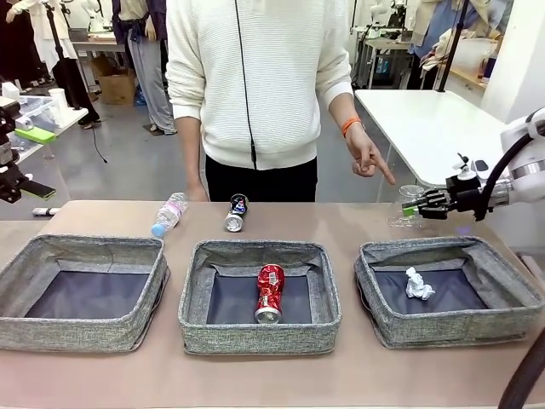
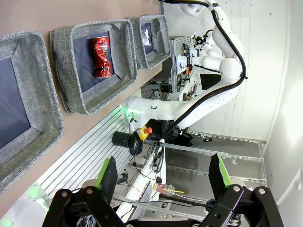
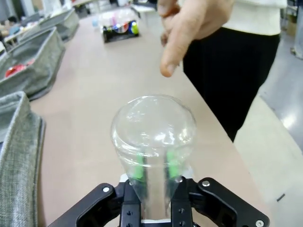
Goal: Sort the waste into the appropriate baskets.
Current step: Pick up the waste item pointed out by the person.
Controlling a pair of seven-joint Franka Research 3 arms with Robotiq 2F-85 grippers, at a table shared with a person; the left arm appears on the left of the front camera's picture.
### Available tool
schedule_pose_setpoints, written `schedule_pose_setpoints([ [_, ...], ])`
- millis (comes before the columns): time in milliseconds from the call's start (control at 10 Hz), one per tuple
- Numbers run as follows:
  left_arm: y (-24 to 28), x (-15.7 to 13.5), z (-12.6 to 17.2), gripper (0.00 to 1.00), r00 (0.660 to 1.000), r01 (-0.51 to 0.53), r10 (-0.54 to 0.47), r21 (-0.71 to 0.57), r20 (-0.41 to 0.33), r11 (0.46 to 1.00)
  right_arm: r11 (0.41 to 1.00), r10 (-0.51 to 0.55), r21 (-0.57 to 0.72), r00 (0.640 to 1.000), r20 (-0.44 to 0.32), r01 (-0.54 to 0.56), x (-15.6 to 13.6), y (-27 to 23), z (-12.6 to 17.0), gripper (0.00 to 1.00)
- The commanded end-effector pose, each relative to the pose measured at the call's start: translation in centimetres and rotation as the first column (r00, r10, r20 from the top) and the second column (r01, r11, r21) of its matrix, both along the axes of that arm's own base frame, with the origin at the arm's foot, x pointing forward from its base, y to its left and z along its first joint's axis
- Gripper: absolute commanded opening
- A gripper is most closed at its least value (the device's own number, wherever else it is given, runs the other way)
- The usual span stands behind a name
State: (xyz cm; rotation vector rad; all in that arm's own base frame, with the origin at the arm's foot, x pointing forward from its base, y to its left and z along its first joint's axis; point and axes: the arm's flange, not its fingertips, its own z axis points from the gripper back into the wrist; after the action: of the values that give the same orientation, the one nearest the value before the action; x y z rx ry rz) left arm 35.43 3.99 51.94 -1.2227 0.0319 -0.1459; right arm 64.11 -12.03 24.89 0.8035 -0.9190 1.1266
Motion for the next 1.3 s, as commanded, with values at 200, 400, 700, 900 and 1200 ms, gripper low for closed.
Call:
schedule_pose_setpoints([
  [200,0.0,-0.2,0.2,1.00,1.000,0.006,-0.006,0.006,-0.003,1.000,0.974,-0.224,-0.027,0.974,0.033,0.225,-0.7,-0.8,5.0,0.03],
  [400,0.0,-0.2,0.2,1.00,1.000,0.006,-0.006,0.006,-0.003,1.000,0.924,-0.368,-0.108,0.930,0.006,0.367,-3.9,-1.2,14.5,0.03],
  [700,0.0,-0.2,0.2,1.00,1.000,0.006,-0.006,0.006,-0.003,1.000,0.809,-0.504,-0.388,0.860,-0.074,0.441,-11.5,-0.8,28.4,0.03],
  [900,0.0,-0.2,0.2,1.00,1.000,0.006,-0.006,0.006,-0.003,1.000,0.827,-0.467,-0.446,0.860,-0.206,0.342,-16.2,0.4,32.6,0.03],
  [1200,0.0,-0.2,0.2,1.00,1.000,0.006,-0.006,0.006,-0.003,1.000,0.915,-0.321,-0.345,0.898,-0.300,0.212,-20.2,1.4,30.4,0.03],
])
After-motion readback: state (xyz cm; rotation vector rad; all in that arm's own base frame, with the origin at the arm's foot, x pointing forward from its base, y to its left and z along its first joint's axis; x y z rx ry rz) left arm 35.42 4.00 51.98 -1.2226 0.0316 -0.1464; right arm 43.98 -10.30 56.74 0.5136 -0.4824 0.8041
